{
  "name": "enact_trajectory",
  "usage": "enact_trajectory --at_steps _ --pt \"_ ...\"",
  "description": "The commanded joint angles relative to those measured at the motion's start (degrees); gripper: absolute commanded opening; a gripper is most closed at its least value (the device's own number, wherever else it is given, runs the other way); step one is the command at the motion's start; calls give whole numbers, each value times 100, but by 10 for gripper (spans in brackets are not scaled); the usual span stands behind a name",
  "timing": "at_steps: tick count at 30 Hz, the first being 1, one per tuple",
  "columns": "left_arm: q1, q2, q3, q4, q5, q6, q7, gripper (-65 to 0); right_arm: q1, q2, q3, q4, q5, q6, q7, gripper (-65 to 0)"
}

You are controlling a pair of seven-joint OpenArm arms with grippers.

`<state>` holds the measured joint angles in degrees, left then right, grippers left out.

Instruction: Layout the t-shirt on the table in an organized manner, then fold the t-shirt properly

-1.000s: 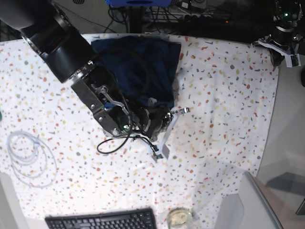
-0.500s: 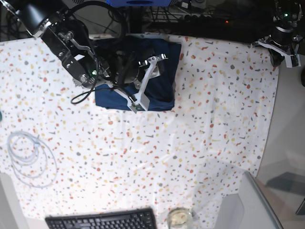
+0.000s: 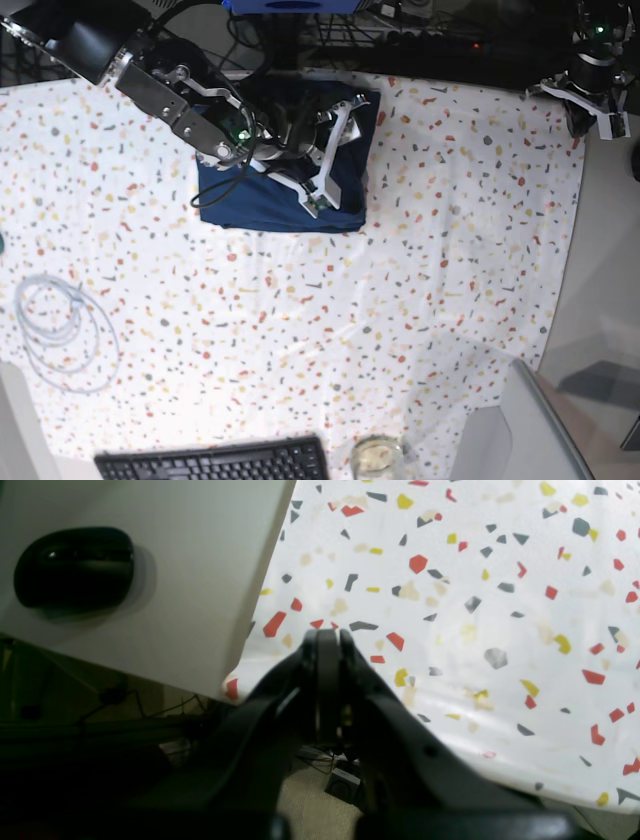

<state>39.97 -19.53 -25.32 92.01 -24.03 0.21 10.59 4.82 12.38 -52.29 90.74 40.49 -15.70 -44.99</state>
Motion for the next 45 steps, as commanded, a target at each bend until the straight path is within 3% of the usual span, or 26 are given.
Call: enact_trajectory --at_steps 1,4,8,11,18,27,33,42,45 --pt "43 -82 -57 78 8 36 -114 -650 41 -12 12 196 61 -8 64 -240" --pt "43 -82 -48 78 8 36 -114 -650 50 -38 3 205 61 -8 64 -240" --pt "17 -82 -31 78 8 36 -114 -650 94 -188 3 73 61 1 64 -288" --pt "17 -82 -22 78 8 36 -114 -650 138 -337 -6 -146 61 36 55 -372" --pt "17 -82 -66 78 8 36 -114 -650 155 -495 -6 -278 26 36 99 -639" --pt "8 -82 -39 78 8 36 -114 -650 147 -768 -6 -243 -590 36 55 -650" --pt "-1 -82 -57 87 8 36 -114 -650 428 -891 -604 -296 -590 28 -33 -650" --pt "-1 -82 -22 96 8 36 -114 -650 604 -1111 -639 -806 -590 28 -24 -647" --pt "-1 -82 -13 105 8 36 -114 -650 604 -1111 -621 -779 -581 10 -24 -582"
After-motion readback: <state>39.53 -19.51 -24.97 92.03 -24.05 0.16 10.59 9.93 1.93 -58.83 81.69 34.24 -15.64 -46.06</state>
